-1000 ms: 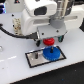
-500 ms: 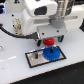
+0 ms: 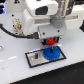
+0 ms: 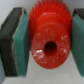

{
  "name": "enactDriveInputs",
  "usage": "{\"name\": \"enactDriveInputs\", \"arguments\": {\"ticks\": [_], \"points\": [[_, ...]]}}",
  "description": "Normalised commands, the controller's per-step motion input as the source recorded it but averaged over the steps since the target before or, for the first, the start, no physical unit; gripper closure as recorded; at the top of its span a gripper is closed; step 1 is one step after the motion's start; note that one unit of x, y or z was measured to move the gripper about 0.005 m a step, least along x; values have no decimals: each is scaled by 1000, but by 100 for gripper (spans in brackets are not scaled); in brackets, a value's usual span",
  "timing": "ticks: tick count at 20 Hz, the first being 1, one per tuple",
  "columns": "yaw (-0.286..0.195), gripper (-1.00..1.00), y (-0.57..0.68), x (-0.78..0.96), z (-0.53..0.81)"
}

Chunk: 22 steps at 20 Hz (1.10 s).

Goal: Insert the blue gear onto the right peg, followed by the red gear

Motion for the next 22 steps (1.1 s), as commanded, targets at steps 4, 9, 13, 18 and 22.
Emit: {"name": "enactDriveInputs", "arguments": {"ticks": [4, 9, 13, 18, 22], "points": [[0, 100, 32, 182, 589], [0, 100, 5, 386, 611], [0, 100, -5, 511, 557], [0, 100, -63, 608, 471], [0, 100, -90, 677, 350]]}}
